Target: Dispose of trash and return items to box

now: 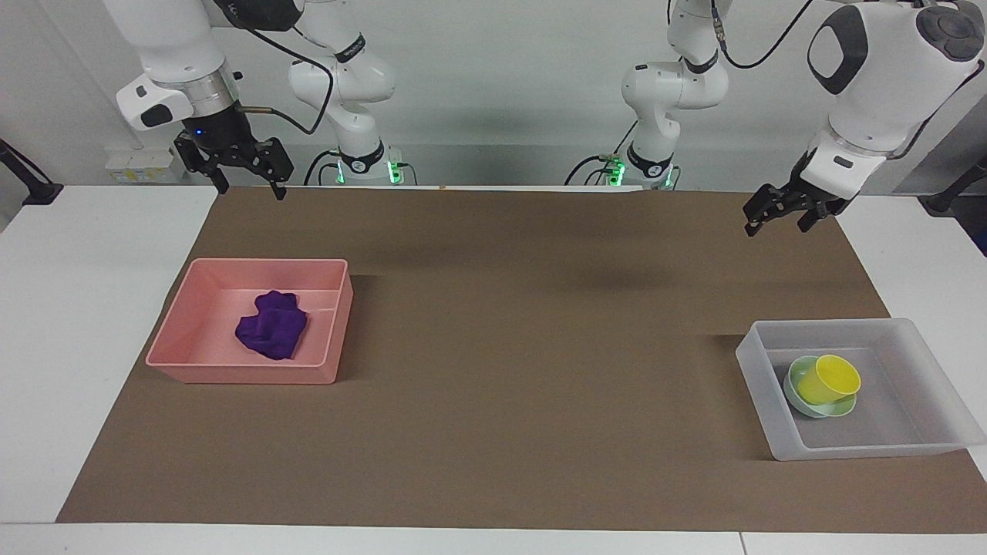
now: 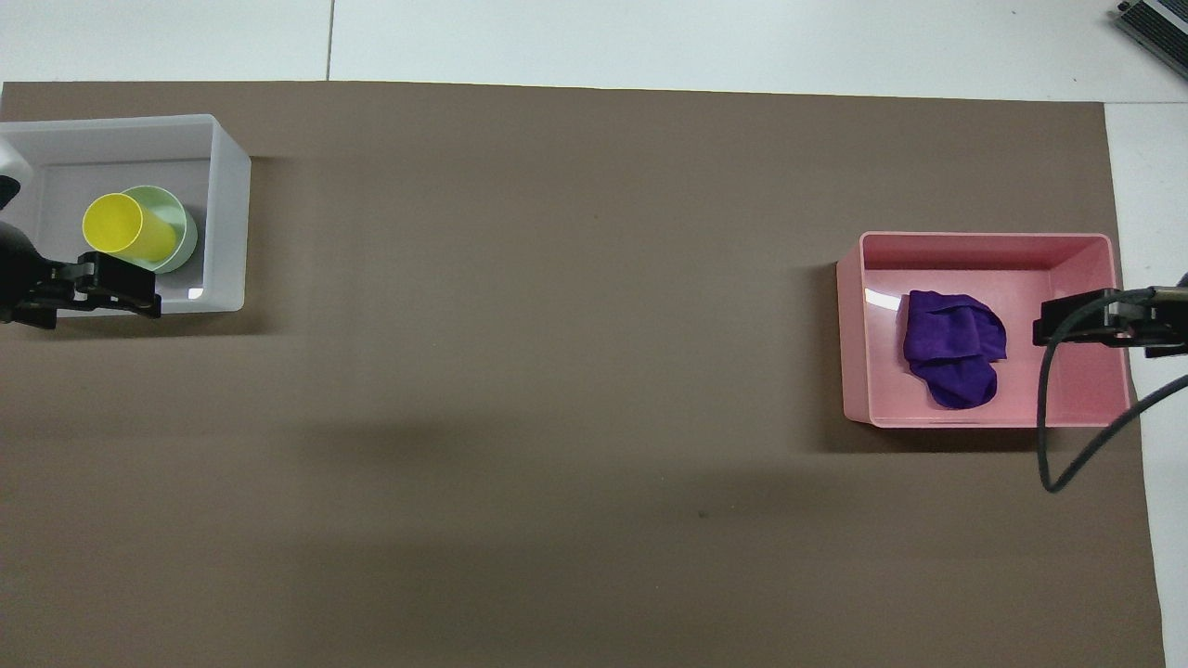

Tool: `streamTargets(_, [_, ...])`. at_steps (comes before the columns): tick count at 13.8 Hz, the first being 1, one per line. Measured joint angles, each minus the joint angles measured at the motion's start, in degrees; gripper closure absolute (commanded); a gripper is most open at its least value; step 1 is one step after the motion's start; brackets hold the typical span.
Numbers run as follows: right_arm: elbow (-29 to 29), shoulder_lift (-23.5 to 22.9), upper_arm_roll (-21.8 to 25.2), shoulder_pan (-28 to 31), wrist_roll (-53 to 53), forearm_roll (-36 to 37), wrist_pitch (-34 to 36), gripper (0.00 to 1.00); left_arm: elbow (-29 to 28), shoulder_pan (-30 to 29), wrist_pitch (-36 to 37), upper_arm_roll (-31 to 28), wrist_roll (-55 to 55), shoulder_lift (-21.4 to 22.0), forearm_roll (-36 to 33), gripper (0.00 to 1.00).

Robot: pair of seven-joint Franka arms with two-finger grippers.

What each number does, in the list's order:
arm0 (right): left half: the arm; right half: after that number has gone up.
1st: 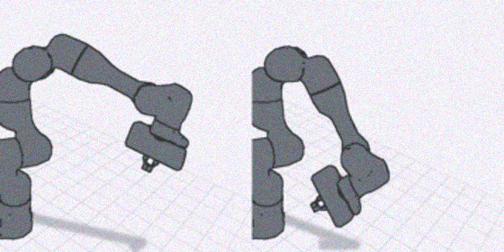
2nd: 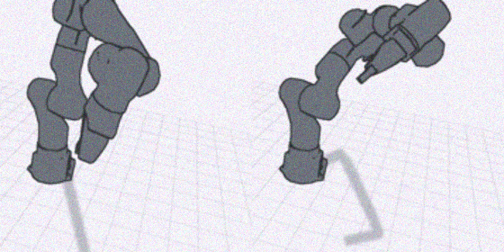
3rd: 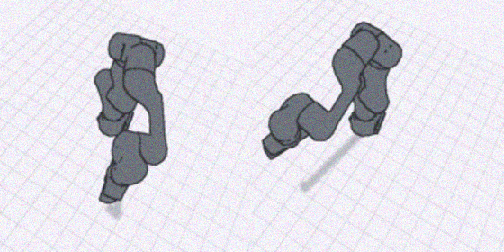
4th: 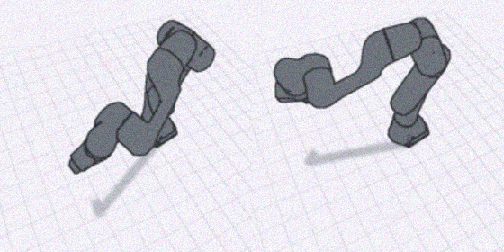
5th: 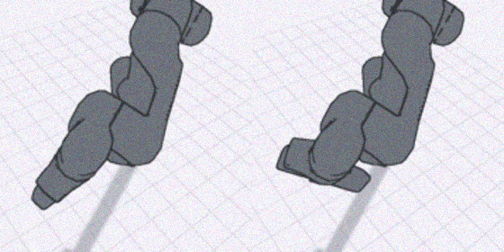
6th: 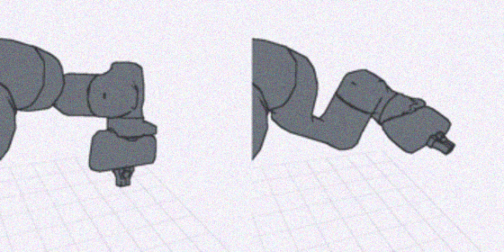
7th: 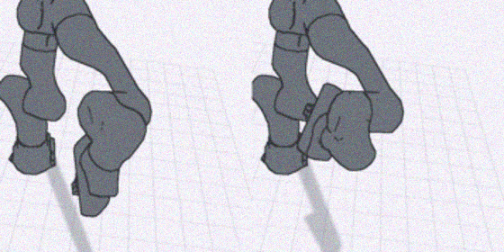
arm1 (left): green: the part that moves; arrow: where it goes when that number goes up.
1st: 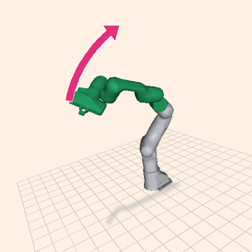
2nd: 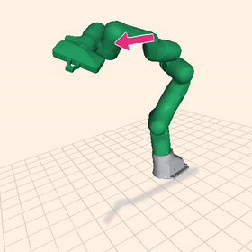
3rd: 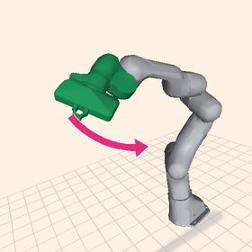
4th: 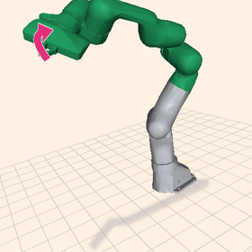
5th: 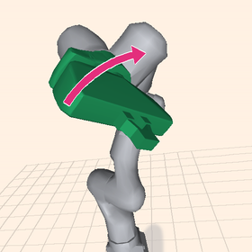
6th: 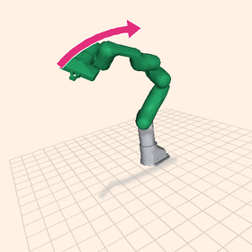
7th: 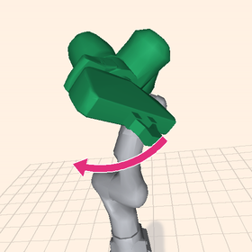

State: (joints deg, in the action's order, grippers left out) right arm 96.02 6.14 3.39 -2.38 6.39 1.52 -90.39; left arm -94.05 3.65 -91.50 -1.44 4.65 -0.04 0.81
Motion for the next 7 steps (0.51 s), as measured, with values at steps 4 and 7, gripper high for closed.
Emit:
streamTargets(4, [0.0,0.0,0.0,0.0,0.0,0.0,0.0,0.0,0.2,0.0,0.0,-0.1,-0.6,0.0,0.0,0.0])
streamTargets(7, [0.0,0.0,0.1,0.4,0.0,0.0,0.0,0.0,0.4,0.0,0.0,-0.1,-0.7,0.0,0.0,0.0])
